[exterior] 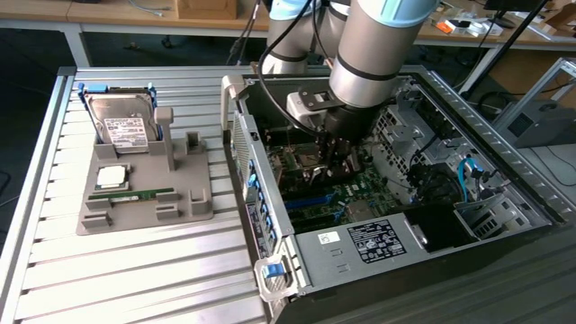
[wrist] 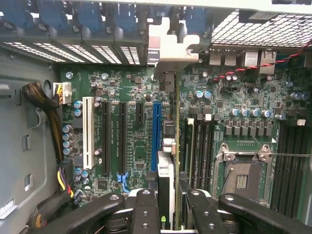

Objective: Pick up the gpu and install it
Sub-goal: 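Insert the gpu into the slot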

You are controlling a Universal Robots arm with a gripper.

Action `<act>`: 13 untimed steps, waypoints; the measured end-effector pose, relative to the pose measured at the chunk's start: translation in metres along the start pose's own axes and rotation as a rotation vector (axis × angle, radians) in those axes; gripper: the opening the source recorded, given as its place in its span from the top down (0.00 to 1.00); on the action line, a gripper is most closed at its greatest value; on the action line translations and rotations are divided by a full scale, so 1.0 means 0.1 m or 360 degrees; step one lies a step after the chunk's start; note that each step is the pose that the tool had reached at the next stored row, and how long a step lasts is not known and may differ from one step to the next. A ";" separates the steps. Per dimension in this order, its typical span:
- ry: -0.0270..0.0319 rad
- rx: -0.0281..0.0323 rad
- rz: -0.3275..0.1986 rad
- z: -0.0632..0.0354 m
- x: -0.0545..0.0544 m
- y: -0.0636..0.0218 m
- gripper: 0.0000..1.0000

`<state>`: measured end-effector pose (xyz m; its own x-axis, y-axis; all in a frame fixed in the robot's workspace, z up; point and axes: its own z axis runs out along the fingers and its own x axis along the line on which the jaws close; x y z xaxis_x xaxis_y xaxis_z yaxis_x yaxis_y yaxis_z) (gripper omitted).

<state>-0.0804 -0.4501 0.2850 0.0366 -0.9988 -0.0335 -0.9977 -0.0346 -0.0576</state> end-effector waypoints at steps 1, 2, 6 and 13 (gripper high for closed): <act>0.00006 0.00000 0.0000 0.000 0.01 0.001 0.73; 0.00015 0.00000 0.0000 0.001 0.02 0.007 0.73; 0.00086 0.00001 0.0005 0.006 0.06 0.019 0.73; 0.00734 0.00008 0.0068 0.022 0.07 0.020 0.73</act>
<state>-0.0820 -0.4566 0.2824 -0.0090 -0.9999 0.0101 -0.9983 0.0084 -0.0576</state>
